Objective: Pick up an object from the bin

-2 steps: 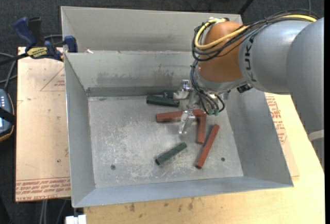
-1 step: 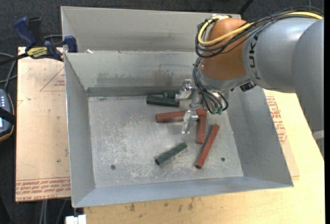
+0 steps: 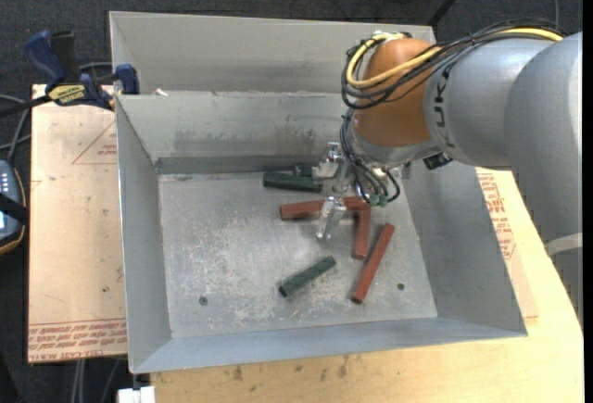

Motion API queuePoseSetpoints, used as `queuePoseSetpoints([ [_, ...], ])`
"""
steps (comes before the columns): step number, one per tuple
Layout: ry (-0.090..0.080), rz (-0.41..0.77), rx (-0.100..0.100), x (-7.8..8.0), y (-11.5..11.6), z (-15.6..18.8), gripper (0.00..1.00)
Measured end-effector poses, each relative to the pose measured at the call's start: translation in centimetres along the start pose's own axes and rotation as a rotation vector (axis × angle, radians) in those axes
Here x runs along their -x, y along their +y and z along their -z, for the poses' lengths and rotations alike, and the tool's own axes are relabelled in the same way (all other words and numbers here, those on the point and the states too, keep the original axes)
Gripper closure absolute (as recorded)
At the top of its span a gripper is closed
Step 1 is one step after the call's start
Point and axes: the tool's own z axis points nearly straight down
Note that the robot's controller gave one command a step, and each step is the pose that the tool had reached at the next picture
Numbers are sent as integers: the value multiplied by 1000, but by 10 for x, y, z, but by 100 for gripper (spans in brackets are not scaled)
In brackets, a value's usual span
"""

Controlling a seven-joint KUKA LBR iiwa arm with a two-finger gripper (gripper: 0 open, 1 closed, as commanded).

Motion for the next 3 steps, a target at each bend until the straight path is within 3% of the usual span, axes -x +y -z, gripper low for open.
queuePoseSetpoints([
  [1, -2, -1, 0, -1, 0, 8, 100],
  [3, 2, -1, 0, -1, 0, 9, 100],
])
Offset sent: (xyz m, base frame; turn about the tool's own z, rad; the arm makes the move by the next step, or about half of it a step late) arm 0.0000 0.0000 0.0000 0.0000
